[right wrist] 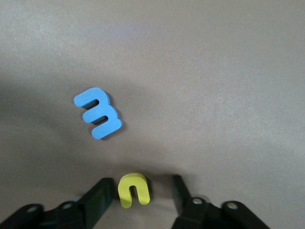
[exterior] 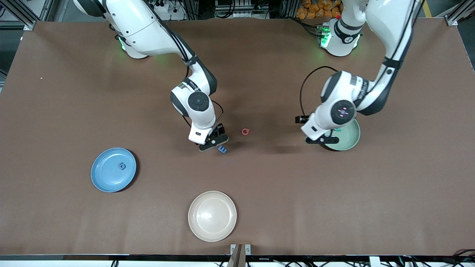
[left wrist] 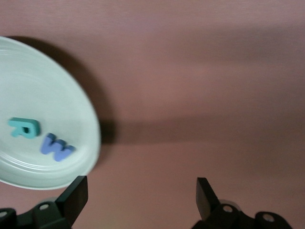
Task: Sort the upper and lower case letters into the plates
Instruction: 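Drop the W on the green plate while the right gripper grasps u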
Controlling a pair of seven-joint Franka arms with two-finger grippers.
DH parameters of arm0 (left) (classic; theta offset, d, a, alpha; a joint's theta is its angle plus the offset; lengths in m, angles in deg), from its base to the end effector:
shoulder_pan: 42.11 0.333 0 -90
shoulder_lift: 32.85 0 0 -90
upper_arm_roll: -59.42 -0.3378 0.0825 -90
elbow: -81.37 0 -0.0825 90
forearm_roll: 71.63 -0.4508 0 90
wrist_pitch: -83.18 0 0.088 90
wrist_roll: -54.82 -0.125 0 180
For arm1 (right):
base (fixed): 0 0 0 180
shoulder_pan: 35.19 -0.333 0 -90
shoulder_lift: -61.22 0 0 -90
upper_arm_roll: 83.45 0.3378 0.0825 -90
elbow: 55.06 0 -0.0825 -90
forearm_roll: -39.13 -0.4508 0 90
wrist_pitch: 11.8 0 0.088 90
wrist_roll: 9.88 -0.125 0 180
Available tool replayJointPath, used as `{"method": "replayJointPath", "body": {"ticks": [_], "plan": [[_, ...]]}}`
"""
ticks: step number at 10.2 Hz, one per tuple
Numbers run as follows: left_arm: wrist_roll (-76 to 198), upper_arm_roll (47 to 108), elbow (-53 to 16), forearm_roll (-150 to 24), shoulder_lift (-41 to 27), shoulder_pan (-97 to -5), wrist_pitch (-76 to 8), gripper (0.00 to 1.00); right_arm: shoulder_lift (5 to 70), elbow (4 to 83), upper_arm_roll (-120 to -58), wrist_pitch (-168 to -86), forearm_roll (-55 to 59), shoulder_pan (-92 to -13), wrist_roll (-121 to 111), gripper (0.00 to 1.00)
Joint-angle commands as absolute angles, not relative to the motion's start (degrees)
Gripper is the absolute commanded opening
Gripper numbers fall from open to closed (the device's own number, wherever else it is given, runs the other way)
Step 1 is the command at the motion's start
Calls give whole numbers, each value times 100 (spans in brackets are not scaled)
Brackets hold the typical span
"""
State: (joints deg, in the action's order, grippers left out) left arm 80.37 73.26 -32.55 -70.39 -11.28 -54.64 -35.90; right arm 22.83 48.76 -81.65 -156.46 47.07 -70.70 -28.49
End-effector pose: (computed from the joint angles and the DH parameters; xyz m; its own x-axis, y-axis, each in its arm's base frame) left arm 0.5603 -0.2796 0.2152 0.9568 0.0064 -0.2907 -0.0007 -0.9997 -0.0246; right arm 0.5645 0.4293 0.1199 0.9066 0.4179 0.0591 0.4155 -0.9083 0.0490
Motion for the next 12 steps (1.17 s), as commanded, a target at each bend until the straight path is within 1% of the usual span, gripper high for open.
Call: {"method": "replayJointPath", "body": {"ticks": [1,2,3,6,8,10,12], "plan": [[8259,7287,-3044,-6944,-991,-5564,-3529,100,2219,4830,-8152,-15656,4730,-7043,-2869,0],[8416,7295,-2974,-6944,-956,-5617,-3529,100,2237,4804,-8143,-15647,4722,-7034,-2878,0],[8705,7295,-2738,-6944,-826,-5835,-3529,100,2263,4795,-8143,-15639,4722,-7017,-2869,0],[10135,7287,-1737,-6935,-167,-6626,-3529,100,2605,4804,-8143,-15551,4398,-6781,-2825,0],[11007,7295,-1226,-6917,246,-6917,-3555,100,2834,4795,-8160,-15297,4379,-6264,-2782,0],[12008,7287,-620,-6829,694,-7268,-3608,100,2852,4664,-8187,-15226,4388,-5745,-2790,0],[13087,7287,-346,-6812,933,-7558,-3861,100,2843,4593,-8196,-15182,4431,-5200,-2659,0]]}}
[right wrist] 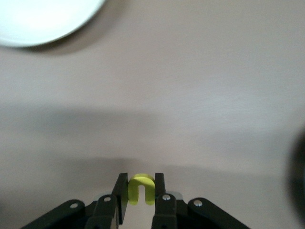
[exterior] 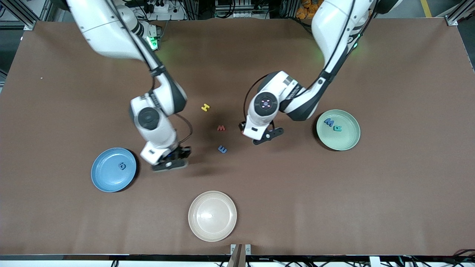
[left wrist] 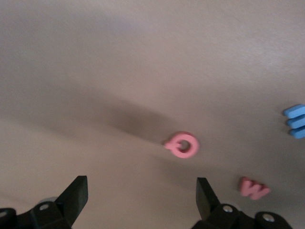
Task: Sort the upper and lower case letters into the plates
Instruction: 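Drop the u on the blue plate while the left gripper grasps H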
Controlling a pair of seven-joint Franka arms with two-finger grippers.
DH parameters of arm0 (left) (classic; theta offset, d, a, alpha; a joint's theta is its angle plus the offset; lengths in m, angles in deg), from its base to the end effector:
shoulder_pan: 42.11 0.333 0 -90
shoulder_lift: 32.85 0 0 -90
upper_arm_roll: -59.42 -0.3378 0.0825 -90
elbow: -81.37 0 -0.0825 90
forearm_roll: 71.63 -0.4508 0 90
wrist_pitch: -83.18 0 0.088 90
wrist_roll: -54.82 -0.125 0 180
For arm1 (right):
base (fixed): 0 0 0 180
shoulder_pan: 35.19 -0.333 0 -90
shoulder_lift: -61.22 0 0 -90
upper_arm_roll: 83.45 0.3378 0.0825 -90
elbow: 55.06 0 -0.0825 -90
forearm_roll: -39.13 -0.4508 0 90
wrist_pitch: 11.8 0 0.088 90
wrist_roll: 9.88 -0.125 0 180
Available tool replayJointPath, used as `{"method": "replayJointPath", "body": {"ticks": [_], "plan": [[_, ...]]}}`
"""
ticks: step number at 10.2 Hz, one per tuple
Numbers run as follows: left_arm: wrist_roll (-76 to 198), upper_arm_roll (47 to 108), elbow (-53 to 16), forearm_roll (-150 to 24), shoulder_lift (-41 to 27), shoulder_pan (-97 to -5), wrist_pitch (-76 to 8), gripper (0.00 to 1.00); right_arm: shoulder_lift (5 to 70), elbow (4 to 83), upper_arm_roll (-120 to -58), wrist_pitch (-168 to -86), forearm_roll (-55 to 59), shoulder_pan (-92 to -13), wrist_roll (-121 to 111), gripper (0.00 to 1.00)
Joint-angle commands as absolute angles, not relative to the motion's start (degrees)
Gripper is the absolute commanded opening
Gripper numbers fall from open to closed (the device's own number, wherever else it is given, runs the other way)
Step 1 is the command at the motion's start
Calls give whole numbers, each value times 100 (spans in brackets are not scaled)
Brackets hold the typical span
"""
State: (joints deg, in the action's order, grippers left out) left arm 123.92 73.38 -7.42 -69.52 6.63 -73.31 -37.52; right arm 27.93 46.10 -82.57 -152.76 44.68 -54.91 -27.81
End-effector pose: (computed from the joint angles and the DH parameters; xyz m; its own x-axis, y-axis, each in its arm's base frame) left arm 0.5465 -0.5232 0.2043 0.8628 0.4587 -0.2126 0.4600 -0.8867 -0.0461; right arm 0.6892 0.2572 0.1991 0.9854 0.1157 0.1247 0.1136 -0.9932 0.0234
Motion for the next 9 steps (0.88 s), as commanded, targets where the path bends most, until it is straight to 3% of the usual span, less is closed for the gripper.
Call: {"method": "replayJointPath", "body": {"ticks": [1,5,7,9], "plan": [[13772,7278,-319,-6812,1047,-7795,-4168,100,2861,4593,-8196,-15025,4432,-4945,-2458,0],[15763,7051,102,-6934,1390,-8752,-4829,100,2940,4724,-8231,-14628,4493,-4381,-1886,0],[16160,6253,138,-6917,1495,-9709,-4935,100,2914,4716,-8284,-14488,4519,-4039,-1334,0],[16747,6145,287,-6926,1881,-9976,-5574,100,2879,4707,-8284,-14470,4528,-3504,-500,0]]}}
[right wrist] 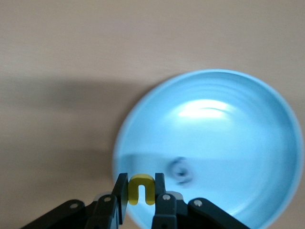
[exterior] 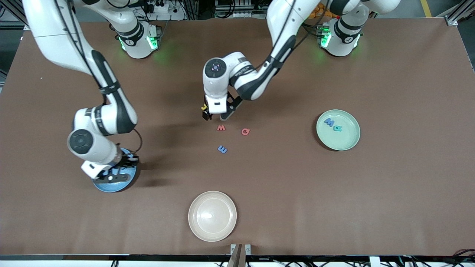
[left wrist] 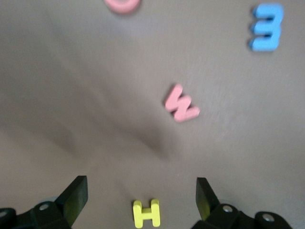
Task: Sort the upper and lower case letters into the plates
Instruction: 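Drop the u on the blue plate while the left gripper grasps H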
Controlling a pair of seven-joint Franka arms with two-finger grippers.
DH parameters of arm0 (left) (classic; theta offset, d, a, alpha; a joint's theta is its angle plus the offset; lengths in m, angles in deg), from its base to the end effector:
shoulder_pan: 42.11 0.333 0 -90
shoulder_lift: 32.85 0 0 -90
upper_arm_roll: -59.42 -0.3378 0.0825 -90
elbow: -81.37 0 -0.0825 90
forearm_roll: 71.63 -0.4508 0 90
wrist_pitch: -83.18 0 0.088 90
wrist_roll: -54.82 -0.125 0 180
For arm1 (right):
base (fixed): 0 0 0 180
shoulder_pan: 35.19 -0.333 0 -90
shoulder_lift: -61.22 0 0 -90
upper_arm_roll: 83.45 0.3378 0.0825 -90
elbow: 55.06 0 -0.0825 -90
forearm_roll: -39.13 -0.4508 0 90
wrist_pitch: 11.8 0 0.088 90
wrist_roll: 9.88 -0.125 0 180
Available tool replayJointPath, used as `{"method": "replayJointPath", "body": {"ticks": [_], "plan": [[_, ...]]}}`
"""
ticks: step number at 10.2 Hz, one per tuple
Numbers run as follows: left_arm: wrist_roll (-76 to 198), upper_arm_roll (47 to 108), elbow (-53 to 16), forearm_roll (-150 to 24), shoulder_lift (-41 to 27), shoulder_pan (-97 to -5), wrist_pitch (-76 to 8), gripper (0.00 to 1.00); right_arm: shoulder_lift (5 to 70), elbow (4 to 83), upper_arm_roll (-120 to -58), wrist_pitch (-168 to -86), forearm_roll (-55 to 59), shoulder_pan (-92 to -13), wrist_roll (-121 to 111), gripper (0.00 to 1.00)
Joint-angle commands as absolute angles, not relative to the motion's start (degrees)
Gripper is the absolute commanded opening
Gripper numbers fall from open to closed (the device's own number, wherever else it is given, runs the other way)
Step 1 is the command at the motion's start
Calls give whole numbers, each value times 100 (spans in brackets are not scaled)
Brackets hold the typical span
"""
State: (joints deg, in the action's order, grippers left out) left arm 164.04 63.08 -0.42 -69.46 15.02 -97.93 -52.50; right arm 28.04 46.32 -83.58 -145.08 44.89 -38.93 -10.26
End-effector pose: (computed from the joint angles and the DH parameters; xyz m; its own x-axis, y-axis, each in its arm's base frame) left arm 0.4163 -0.6907 0.1602 0.6076 0.7871 -0.1065 0.7942 -0.6032 0.0731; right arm 0.7171 0.0422 0.1862 0.9918 0.1252 -0.0244 0.1267 -0.9893 0.0729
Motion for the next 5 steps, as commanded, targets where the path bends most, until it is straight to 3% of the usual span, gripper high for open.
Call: {"method": "replayJointPath", "body": {"ticks": [1,2,3,5], "plan": [[16811,6135,418,-6917,2005,-10020,-5725,100,2870,4690,-8284,-14470,4520,-3345,-226,11],[16733,6135,585,-6935,2189,-10082,-5761,100,2870,4689,-8284,-14487,4528,-3291,3,77],[16706,6048,674,-6935,2338,-10230,-5762,100,2870,4689,-8284,-14496,4528,-3282,31,100],[16697,6012,666,-6926,2349,-10302,-5596,100,2870,4672,-8284,-14496,4502,-3316,-30,100]]}}
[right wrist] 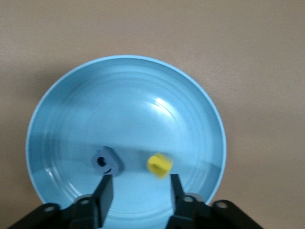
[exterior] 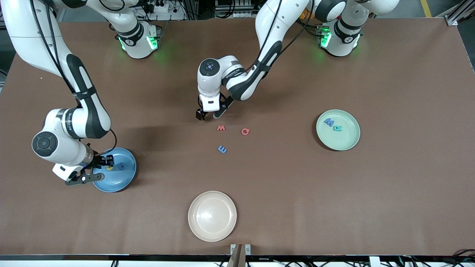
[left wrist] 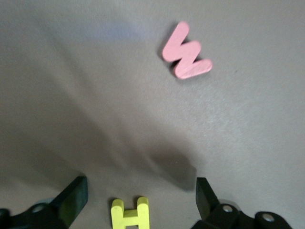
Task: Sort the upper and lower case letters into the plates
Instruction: 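Drop the u on the blue plate while the left gripper grasps H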
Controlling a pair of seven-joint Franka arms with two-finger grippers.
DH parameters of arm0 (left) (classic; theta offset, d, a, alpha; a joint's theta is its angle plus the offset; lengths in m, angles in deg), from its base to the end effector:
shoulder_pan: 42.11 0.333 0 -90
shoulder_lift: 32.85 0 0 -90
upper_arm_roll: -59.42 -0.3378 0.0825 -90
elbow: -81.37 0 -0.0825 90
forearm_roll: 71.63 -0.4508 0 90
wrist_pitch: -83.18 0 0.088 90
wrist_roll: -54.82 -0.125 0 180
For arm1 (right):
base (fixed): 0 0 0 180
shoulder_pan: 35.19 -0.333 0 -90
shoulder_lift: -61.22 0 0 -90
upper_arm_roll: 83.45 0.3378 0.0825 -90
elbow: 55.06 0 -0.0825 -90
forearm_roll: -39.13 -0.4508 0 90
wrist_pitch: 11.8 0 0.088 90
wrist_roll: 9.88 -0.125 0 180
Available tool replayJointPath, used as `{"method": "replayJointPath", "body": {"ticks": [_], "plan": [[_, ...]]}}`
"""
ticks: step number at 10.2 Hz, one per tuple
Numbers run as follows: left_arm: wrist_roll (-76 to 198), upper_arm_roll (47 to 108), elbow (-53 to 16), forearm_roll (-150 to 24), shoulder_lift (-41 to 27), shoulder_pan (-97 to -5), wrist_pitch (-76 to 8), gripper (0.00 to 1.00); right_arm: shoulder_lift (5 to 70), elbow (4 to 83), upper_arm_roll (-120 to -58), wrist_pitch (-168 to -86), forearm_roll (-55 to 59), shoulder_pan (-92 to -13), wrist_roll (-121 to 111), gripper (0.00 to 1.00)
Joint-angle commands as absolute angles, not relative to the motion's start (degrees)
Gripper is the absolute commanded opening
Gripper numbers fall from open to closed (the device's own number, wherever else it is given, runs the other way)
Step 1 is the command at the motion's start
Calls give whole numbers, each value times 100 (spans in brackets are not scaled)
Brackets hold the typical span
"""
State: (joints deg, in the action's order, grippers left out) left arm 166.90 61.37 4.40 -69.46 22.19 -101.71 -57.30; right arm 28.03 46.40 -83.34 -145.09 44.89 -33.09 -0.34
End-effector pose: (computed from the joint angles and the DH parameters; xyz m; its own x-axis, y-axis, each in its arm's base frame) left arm 0.3951 -0.7183 0.1082 0.6025 0.7909 -0.1069 0.7976 -0.5922 0.1145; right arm 0.7172 -0.0281 0.1855 0.9794 0.1986 -0.0374 0.2007 -0.9775 0.0651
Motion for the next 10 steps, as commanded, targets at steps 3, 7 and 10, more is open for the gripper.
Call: {"method": "replayJointPath", "body": {"ticks": [3,7,10], "plan": [[16689,6056,675,-6908,2340,-10425,-5507,96,2870,4681,-8266,-14461,4484,-3369,-328,100],[16645,6056,701,-6908,2340,-10425,-5270,48,2931,4672,-8240,-14295,4476,-3431,-338,100],[16636,6056,701,-6908,2349,-10416,-5270,27,2940,4681,-8231,-14285,4458,-3518,-338,100]]}}
